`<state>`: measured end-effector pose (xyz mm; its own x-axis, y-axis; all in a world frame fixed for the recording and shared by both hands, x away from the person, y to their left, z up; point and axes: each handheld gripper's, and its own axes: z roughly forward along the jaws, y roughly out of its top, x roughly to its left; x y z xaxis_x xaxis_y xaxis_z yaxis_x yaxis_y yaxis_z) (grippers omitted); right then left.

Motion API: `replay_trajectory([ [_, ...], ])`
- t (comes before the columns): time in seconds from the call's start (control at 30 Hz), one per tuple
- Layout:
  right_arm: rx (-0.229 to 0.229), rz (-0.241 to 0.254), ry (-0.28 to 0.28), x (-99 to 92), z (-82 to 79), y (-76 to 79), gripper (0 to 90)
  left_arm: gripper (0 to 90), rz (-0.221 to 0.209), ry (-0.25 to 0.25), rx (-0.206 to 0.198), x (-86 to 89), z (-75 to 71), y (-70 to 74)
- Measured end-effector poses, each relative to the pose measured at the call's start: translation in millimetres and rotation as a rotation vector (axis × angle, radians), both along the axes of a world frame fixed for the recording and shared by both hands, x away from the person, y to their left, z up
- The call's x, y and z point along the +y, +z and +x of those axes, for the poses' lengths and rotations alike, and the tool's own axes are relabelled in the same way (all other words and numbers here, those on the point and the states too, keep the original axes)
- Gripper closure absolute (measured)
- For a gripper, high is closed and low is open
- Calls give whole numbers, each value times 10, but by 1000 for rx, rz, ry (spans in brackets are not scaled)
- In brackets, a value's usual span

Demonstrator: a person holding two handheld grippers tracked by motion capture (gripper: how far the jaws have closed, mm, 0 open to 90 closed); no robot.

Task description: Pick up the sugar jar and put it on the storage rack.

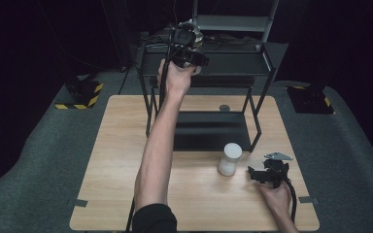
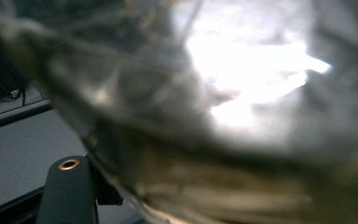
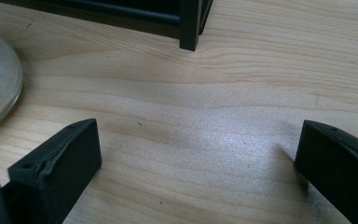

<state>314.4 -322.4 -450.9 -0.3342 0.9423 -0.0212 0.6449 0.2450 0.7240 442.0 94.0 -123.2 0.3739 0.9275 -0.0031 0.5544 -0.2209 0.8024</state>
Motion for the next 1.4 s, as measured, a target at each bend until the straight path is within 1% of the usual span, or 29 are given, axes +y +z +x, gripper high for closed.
replay_trajectory([
  [0.23, 0, 0, -1, 3, 0, 0, 0, 311, 16, 32, 8, -50, 97, -41],
  [0.43, 0, 1, -2, 4, 0, 0, 0, 311, 28, 38, 12, -70, 130, -59],
  [0.6, 0, 1, -3, 4, -1, -1, 0, 311, 23, 39, 10, -57, 136, -75],
  [0.63, 0, 1, -2, 4, -1, -1, 0, 311, 33, 40, 10, -72, 139, -75],
  [0.7, 0, 1, -3, 5, -1, -1, 0, 311, 40, 41, 13, -80, 152, -81],
  [0.83, -1, 1, -3, 5, -1, -1, 0, 311, 26, 37, 12, -61, 164, -114],
  [1.23, 0, 0, -3, 6, -1, -1, 0, 307, 14, 29, 8, -28, 162, -131],
  [1.27, 0, 1, -3, 6, -1, -1, 0, 295, 12, 28, 5, -24, 158, -133],
  [1.33, 0, 0, -3, 6, -1, -1, 0, 204, 15, 35, -5, -37, 139, -136],
  [1.4, 0, 0, -3, 6, 0, -1, 0, 138, 22, 39, -14, -52, 114, -133],
])
